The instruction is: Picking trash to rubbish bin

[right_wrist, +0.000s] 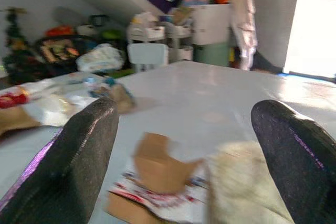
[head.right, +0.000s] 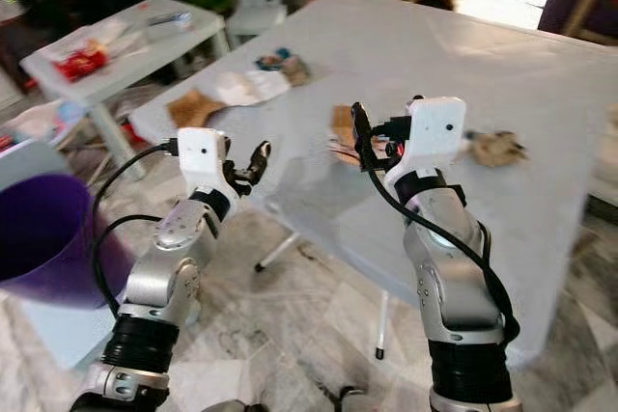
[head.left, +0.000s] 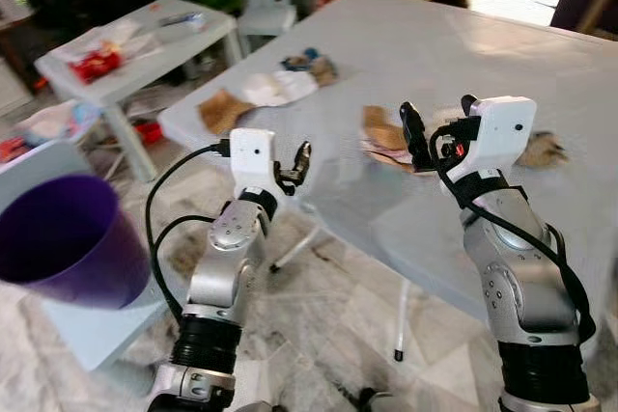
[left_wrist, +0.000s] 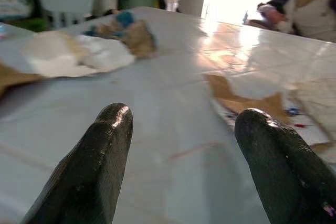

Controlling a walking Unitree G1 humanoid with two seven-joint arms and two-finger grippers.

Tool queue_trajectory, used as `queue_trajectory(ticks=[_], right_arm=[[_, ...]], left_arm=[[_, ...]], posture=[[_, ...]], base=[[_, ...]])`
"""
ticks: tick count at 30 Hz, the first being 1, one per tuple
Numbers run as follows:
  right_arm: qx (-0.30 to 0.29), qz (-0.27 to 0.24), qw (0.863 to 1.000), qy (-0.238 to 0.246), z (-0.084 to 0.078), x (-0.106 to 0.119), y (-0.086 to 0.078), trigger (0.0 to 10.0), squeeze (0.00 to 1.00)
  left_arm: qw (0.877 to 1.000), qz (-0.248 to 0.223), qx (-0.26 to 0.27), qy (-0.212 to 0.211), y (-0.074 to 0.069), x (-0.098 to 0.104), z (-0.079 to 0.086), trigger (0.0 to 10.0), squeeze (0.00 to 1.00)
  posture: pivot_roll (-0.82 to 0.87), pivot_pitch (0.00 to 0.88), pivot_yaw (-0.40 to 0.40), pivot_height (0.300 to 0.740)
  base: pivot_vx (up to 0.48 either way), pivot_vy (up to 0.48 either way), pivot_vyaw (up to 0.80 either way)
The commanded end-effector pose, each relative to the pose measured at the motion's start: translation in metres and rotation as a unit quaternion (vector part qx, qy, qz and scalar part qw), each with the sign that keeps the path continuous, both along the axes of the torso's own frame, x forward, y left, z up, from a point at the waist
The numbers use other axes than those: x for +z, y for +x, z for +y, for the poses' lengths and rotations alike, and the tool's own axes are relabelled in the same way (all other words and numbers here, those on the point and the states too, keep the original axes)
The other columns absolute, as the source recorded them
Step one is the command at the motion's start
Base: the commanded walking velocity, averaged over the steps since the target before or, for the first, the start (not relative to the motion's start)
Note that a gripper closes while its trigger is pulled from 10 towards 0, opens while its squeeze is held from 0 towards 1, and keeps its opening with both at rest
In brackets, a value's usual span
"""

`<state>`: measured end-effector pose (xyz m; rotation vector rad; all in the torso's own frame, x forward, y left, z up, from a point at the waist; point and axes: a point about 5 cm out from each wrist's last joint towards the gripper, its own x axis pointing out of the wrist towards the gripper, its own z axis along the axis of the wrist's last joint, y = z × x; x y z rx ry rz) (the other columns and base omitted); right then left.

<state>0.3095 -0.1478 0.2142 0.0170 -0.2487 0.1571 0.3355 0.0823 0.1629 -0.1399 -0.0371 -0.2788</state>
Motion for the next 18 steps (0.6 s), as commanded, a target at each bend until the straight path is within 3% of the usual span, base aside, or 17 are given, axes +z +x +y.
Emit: queue_trajectory(ticks=[1, 9, 18], right_arm=[[0.003, -0.006, 1.000, -0.001, 0.001, 0.004, -0.002, 10.0, 0.00], [0.007, -0.009, 1.000, -0.002, 0.002, 0.005, -0.001, 10.0, 0.00], [-0.005, 0.009, 1.000, -0.021, -0.003, -0.002, -0.003, 10.0, 0.00]], left_arm=[[1.000, -0.003, 0.012, 0.001, 0.001, 0.000, 0.006, 10.0, 0.00], [0.999, -0.019, 0.026, 0.006, 0.005, 0.004, 0.017, 10.0, 0.00], [1.000, -0.002, 0.020, 0.010, 0.010, -0.001, 0.022, 10.0, 0.00]], posture=[[-0.05, 0.139, 0.044, 0.740], [-0.05, 0.139, 0.039, 0.740], [-0.06, 0.145, 0.041, 0.740]], base=[[0.000, 0.000, -0.68], [0.000, 0.000, -0.06], [0.000, 0.000, 0.00]])
